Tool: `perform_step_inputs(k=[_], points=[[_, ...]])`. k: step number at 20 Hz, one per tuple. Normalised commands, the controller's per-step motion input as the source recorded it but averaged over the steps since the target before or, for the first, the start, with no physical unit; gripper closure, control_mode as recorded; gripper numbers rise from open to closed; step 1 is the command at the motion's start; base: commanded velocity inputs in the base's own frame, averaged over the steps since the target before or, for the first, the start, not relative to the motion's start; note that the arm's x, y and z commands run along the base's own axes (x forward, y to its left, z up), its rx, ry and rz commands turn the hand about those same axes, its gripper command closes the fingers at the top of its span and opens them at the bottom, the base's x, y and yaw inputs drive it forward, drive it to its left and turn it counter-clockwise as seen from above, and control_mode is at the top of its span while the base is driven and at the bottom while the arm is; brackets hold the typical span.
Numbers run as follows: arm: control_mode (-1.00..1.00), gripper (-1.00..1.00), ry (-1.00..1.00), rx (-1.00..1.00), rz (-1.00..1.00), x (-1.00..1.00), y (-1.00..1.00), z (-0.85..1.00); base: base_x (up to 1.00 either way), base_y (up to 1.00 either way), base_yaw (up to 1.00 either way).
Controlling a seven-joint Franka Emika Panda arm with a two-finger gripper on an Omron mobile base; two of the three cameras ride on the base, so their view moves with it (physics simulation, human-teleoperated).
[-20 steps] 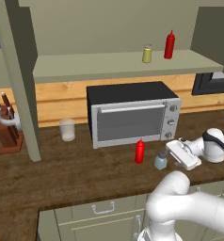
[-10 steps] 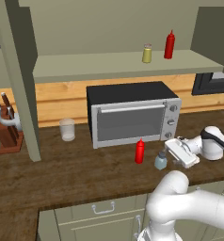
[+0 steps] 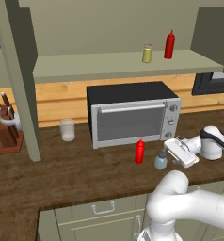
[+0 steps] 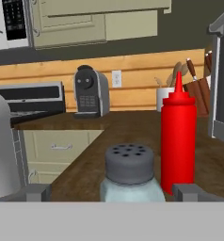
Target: Put the shaker and condiment bottle from the counter next to their counterparts in the cabinet.
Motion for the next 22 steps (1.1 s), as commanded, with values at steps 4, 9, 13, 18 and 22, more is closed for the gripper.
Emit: perform_step_inputs(k=[4,9,13,18,22], points=[[-1.00,-1.00,0.00,0.00,0.00,0.00,0.08,0.00,0.00,0.00,0.00],[-1.00,-1.00,0.00,0.00,0.00,0.00,0.08,0.00,0.00,0.00,0.00],[-1.00,-1.00,0.00,0.00,0.00,0.00,0.11,0.00,0.00,0.00,0.00],[-1.00,-1.00,0.00,0.00,0.00,0.00,0.13,0.00,0.00,0.00,0.00],[-1.00,-1.00,0.00,0.00,0.00,0.00,0.13,0.00,0.00,0.00,0.00]])
